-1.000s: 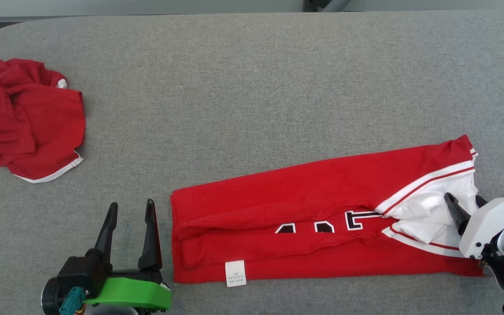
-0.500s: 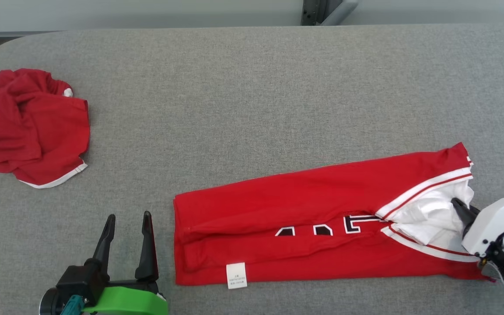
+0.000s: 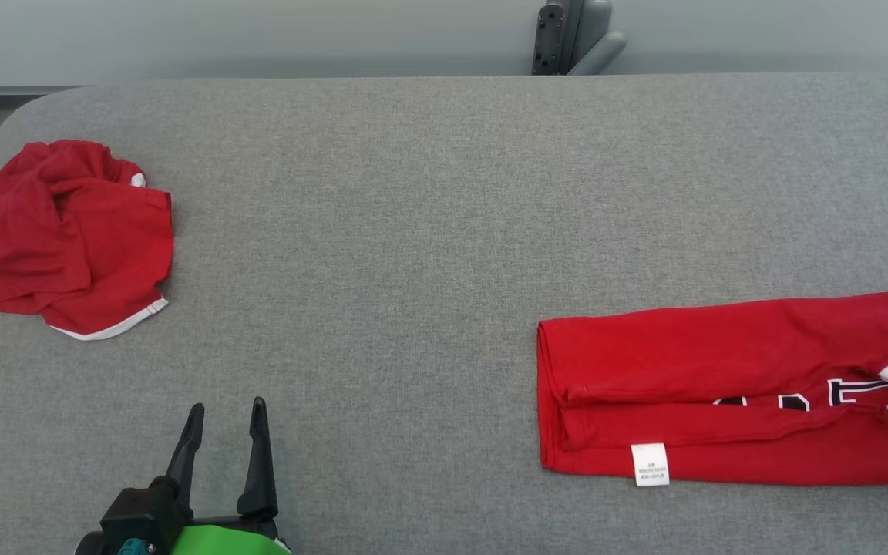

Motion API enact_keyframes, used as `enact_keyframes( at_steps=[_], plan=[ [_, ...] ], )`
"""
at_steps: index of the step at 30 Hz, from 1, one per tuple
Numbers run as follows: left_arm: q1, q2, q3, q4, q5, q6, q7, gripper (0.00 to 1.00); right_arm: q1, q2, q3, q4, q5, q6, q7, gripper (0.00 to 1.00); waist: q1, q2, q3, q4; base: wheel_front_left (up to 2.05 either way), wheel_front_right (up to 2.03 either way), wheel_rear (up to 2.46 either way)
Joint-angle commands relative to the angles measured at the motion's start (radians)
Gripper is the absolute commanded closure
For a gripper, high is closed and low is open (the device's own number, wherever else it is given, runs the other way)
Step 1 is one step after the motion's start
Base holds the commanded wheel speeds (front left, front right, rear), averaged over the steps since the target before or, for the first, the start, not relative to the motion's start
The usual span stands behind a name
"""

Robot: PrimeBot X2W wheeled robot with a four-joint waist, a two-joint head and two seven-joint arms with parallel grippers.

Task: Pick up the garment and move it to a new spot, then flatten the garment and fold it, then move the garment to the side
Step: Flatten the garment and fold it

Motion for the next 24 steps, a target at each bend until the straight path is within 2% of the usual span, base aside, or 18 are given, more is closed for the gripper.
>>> enact_keyframes(
  at_steps=[1,7,11,14,18,24],
  plan=[
    [0.017,-0.001,-0.005,0.002,-0.017,0.004,-0.003,0.00,0.023,0.015,0.030,-0.053,0.012,0.000,0.015,1.00,0.0000,-0.0001,-0.009,0.001,0.00,0.00,0.00],
    [0.031,0.000,-0.033,-0.003,-0.041,0.027,-0.003,0.00,0.122,0.130,0.240,-0.346,0.082,0.000,0.058,1.00,0.0000,-0.0001,-0.032,-0.008,0.00,0.00,0.00],
    [0.028,0.000,-0.042,-0.006,-0.046,0.035,-0.003,0.00,0.150,0.223,0.399,-0.448,0.075,0.000,0.042,1.00,0.0000,-0.0001,-0.032,-0.023,0.00,0.00,0.00],
    [0.018,0.000,-0.048,-0.002,-0.045,0.039,-0.003,0.00,0.122,0.288,0.485,-0.433,0.048,0.000,0.003,1.00,0.0000,-0.0001,-0.031,-0.029,0.00,0.00,0.00],
    [0.002,0.000,-0.058,0.006,-0.039,0.038,-0.003,0.00,0.080,0.354,0.571,-0.353,0.000,0.000,-0.055,1.00,0.0000,-0.0001,-0.027,-0.027,0.00,0.00,0.00],
    [-0.006,0.000,-0.063,0.018,-0.044,0.036,-0.003,0.00,0.042,0.392,0.634,-0.240,-0.041,0.000,-0.113,1.00,0.0000,-0.0001,-0.021,-0.001,0.00,0.00,0.00]
  ],
)
